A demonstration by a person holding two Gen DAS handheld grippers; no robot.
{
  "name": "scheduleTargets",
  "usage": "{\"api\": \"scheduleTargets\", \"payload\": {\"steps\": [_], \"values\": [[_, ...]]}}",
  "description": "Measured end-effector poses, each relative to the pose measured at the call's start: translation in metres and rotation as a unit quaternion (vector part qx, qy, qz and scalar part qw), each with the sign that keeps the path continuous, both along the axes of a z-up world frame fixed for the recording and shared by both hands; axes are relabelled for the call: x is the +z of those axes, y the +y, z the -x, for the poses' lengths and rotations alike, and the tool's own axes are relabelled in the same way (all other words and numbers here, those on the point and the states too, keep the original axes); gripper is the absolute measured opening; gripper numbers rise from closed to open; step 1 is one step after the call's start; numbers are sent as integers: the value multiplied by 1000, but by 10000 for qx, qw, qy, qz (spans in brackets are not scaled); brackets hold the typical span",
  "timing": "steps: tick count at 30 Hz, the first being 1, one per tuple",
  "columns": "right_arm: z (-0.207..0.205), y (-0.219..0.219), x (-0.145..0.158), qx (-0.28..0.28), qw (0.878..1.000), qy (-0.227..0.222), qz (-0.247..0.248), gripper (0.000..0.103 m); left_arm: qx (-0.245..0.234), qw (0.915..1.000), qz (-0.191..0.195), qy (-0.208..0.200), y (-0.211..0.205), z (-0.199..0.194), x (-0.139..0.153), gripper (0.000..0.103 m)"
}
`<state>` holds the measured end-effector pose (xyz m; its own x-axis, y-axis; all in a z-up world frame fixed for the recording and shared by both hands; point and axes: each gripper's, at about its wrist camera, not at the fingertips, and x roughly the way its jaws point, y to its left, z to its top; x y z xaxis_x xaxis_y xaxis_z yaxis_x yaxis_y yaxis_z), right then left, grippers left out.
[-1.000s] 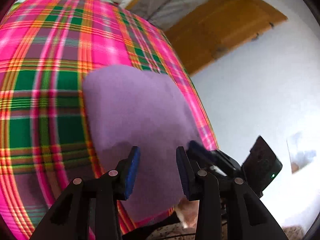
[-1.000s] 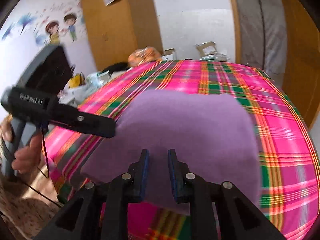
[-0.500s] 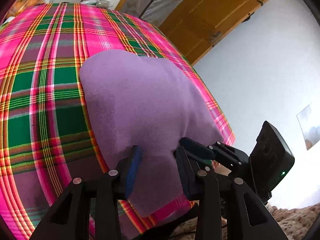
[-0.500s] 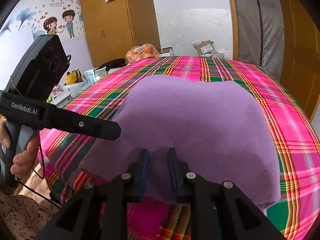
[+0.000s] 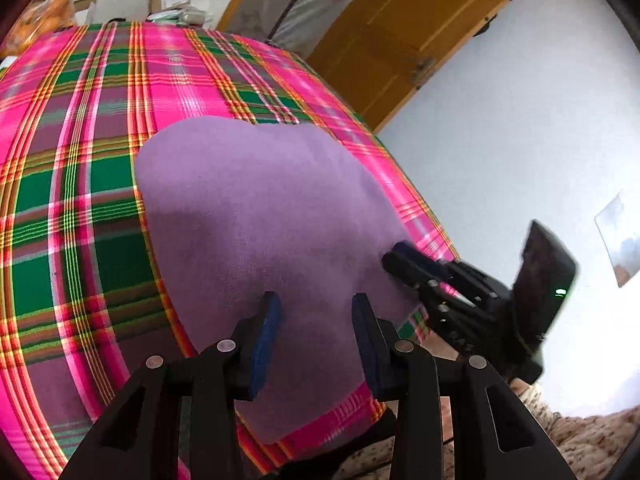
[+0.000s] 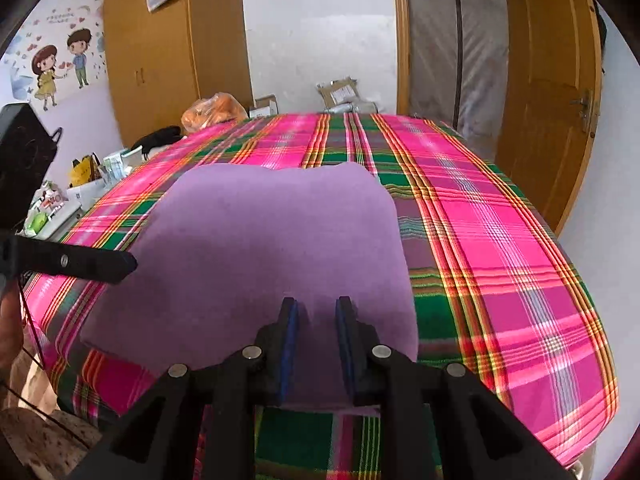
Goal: Fold clothes
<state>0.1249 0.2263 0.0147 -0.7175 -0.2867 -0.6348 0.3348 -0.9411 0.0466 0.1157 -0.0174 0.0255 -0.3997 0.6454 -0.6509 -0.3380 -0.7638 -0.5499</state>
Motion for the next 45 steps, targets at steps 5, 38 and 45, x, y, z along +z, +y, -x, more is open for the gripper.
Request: {"api": "scheduleTargets", "payload": {"steps": [5, 38, 45], "values": [[-3, 5, -7, 113, 9998, 107, 107, 20, -79, 9999, -89, 33, -3, 1, -4, 39], [125, 19, -1, 551, 9938, -888, 381, 20, 790, 9960, 267, -327, -28, 107, -5, 39], [121, 15, -1, 415, 9953, -777, 402, 20, 747, 9968, 176, -207, -29, 105, -9, 39]]}}
